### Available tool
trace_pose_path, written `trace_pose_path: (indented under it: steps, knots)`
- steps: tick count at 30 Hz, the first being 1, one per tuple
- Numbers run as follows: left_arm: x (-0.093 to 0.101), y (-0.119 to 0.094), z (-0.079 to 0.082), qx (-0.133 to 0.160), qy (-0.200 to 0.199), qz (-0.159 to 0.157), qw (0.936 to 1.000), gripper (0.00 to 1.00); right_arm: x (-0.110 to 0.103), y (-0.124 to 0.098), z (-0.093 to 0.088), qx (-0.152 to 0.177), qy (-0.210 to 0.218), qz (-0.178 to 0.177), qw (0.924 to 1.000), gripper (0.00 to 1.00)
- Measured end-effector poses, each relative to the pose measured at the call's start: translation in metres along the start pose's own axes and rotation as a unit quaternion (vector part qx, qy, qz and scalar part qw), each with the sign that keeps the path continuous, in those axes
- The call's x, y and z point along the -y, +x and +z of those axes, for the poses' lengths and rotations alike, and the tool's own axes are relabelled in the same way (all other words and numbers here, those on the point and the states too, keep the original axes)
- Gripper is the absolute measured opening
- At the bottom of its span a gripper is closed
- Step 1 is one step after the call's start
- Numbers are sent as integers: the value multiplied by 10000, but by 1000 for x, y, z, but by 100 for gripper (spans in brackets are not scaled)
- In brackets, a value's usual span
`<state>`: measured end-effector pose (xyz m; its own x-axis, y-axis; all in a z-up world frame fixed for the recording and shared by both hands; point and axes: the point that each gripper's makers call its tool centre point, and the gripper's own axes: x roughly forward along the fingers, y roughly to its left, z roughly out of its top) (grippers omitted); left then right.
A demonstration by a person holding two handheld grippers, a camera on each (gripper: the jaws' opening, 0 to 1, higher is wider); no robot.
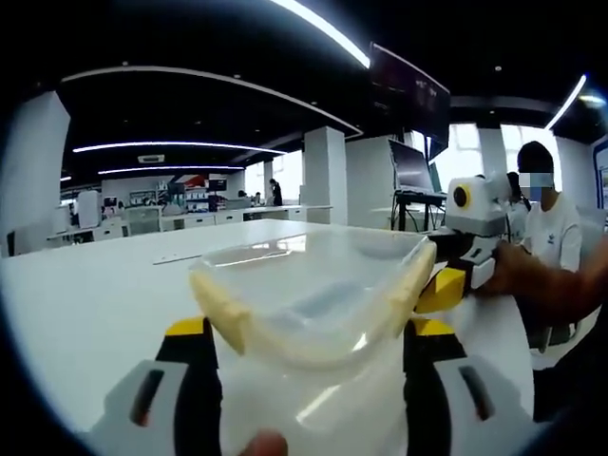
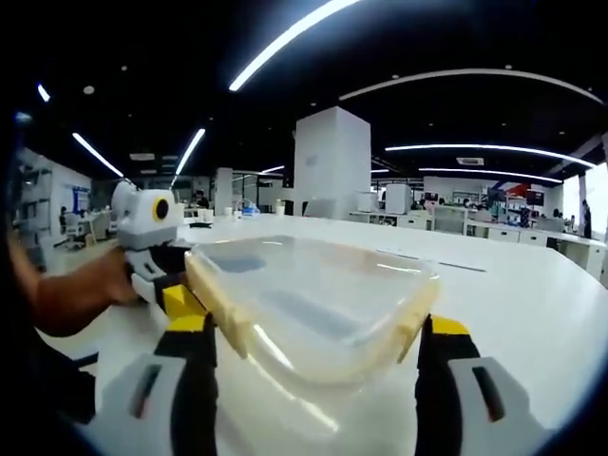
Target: Snap each plastic latch of the storage box into its locked position after aligning the lid with the box until every specified latch is closed and the lid sits flush.
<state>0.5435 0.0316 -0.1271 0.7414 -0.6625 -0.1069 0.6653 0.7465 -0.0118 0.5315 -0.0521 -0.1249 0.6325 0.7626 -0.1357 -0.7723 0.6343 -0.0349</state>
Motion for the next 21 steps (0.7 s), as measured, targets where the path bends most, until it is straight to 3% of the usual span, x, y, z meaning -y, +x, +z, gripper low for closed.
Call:
trace_pose_path:
  steps: [7,21]
  knots:
    - [0,0,-1,-50,-148,133,9998,76,4,2,-3,-47,-83,-31,9999,83]
    - [0,0,-2,-105,-156,113,9998,77,7,6,-4,-88,-9,-7,10000,82]
